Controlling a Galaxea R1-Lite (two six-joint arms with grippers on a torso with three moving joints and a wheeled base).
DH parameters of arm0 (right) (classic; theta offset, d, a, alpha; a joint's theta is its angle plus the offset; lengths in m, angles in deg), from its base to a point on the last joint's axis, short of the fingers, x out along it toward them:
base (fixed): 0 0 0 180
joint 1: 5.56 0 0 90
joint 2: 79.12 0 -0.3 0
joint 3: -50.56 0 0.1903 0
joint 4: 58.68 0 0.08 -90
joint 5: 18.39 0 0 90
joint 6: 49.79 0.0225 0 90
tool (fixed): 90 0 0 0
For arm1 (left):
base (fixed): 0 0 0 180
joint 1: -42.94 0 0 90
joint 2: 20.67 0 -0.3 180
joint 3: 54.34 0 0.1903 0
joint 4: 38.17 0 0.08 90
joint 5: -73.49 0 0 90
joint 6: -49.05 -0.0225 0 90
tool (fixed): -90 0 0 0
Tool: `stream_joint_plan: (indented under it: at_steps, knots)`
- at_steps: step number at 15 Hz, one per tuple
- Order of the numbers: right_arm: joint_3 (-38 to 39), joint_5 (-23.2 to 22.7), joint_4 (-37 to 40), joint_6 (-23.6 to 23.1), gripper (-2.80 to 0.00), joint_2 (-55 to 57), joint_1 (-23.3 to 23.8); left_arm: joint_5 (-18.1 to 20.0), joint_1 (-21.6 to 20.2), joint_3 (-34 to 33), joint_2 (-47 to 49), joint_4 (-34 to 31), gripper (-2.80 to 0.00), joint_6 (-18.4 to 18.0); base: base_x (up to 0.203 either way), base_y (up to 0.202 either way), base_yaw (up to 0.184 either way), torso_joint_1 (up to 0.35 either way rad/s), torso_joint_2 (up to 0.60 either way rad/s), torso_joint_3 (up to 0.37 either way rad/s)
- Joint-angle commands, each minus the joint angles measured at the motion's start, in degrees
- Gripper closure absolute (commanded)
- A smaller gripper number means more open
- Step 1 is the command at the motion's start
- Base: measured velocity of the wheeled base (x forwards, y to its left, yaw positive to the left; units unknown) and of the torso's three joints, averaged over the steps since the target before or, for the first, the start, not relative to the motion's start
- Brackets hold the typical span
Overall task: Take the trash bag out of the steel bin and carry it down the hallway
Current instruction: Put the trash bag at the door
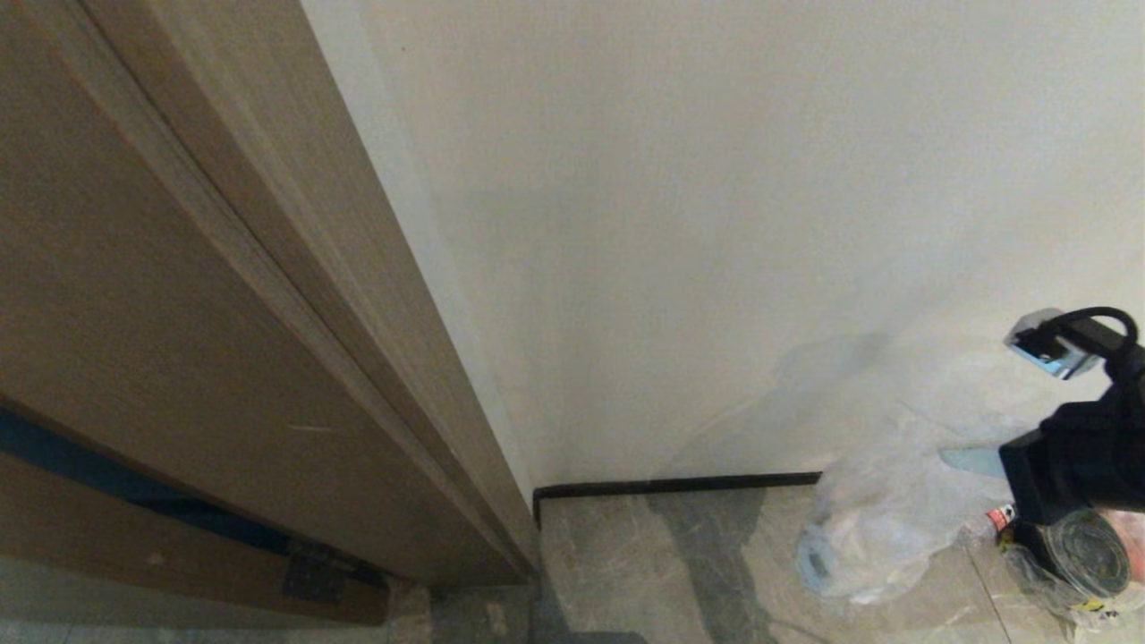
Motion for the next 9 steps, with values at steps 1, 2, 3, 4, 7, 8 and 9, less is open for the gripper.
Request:
stream_joint_plan:
  at_steps: [1,2,3,4,7,8,9]
  knots:
    - [-0.3,-0.3,-3.1,-0.5,-2.8,9.6,-0.1,0.0,0.0,0.0,0.0,0.0,0.0,0.0,0.0,0.0,0.0,0.0,0.0,0.0]
    - [-0.2,-0.2,-3.7,-1.0,-2.8,10.8,-0.1,0.0,0.0,0.0,0.0,0.0,0.0,0.0,0.0,0.0,0.0,0.0,0.0,0.0]
    - [-0.1,0.1,-3.7,-2.5,-2.8,11.3,-0.2,0.0,0.0,0.0,0.0,0.0,0.0,0.0,0.0,0.0,0.0,0.0,0.0,0.0]
    - [-0.1,-0.1,-3.8,-3.2,-2.8,11.7,-0.2,0.0,0.0,0.0,0.0,0.0,0.0,0.0,0.0,0.0,0.0,0.0,0.0,0.0]
    - [0.0,-0.1,-3.7,-3.6,-2.8,11.2,-0.5,0.0,0.0,0.0,0.0,0.0,0.0,0.0,0.0,0.0,0.0,0.0,0.0,0.0]
    - [0.6,0.1,-3.7,-3.7,-2.8,11.2,-0.8,0.0,0.0,0.0,0.0,0.0,0.0,0.0,0.0,0.0,0.0,0.0,0.0,0.0]
    - [1.6,0.0,-3.7,-3.6,-2.8,11.1,-1.2,0.0,0.0,0.0,-0.1,0.0,0.0,0.0,0.0,0.0,0.0,0.0,0.0,0.0]
